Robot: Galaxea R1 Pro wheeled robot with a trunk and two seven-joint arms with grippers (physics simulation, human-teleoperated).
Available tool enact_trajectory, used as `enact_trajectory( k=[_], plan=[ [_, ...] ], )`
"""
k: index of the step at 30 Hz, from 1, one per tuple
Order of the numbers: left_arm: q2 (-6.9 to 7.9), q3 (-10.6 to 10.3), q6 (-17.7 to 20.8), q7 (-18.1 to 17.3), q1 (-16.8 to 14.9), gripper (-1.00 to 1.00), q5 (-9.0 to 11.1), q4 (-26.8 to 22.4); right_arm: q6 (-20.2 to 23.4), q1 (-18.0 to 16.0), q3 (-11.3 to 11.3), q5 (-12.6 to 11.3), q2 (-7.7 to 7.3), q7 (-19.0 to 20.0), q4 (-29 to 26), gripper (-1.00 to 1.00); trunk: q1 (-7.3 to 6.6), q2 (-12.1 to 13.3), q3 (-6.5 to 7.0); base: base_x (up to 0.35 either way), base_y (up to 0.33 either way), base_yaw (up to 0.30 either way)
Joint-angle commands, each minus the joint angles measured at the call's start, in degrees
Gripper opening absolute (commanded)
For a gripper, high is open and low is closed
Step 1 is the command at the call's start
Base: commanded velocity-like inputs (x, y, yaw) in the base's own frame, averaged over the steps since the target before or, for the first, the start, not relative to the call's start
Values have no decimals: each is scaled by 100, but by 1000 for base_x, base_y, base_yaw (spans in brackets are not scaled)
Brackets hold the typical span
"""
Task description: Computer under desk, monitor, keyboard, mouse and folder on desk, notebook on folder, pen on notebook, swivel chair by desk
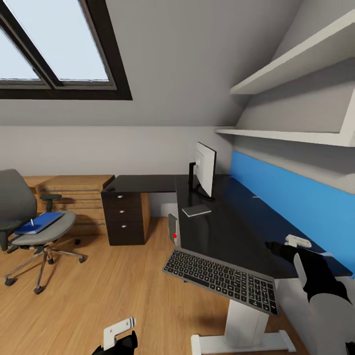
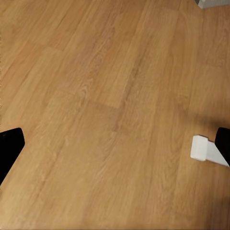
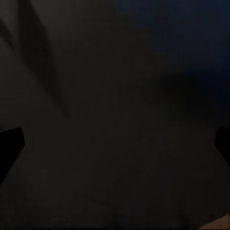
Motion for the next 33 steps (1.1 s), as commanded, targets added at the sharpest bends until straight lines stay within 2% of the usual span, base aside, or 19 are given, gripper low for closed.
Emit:
enact_trajectory(
  k=[1, 10, 15, 22, 25, 27, 28, 29, 31, 33],
  plan=[
    [0, -3, 19, 33, -2, 100, 31, -8, 92, 2, -23, 58, 4, 53, -17, 100, -22, 38, 13, 0, 0, 0],
    [0, -6, 19, 33, -2, 100, 35, 1, 297, 13, -23, -53, 20, 56, -30, 100, -220, 399, 175, 0, 0, 0],
    [0, -11, 17, 30, -2, 100, 39, 245, 301, 19, -23, -76, 28, 57, -32, 100, -330, 600, 265, 0, 0, 0],
    [2, -30, -1, 20, -2, 100, 25, 246, 282, 37, -23, -84, 43, 59, -79, 100, -330, 600, 265, 0, 0, 0],
    [6, -62, -1, 17, -2, 100, 23, 236, 251, 113, -23, -80, 158, 59, -275, 100, -330, 600, 265, 0, 0, 0],
    [8, -69, -4, 16, -2, 100, 27, 244, 218, 336, -18, -62, 379, 59, -759, 100, -330, 600, 265, -80, 0, 0],
    [8, -70, -3, 16, -2, 100, 28, 248, 209, 422, -17, -59, 439, 59, -913, 100, -330, 600, 265, -165, 0, 0],
    [8, -70, -3, 18, -2, 100, 27, 257, 190, 622, -14, -54, 555, 59, -1228, 100, -330, 600, 265, -228, 0, 0],
    [9, -72, -2, 19, -2, 100, 25, 266, 167, 916, -7, -50, 717, 59, -1691, 100, -330, 600, 265, -266, 0, 0],
    [9, -73, -3, 19, -2, 100, 24, 273, 159, 1067, -3, -51, 819, 59, -1953, 100, -330, 600, 265, -298, 0, 0]
  ],
)
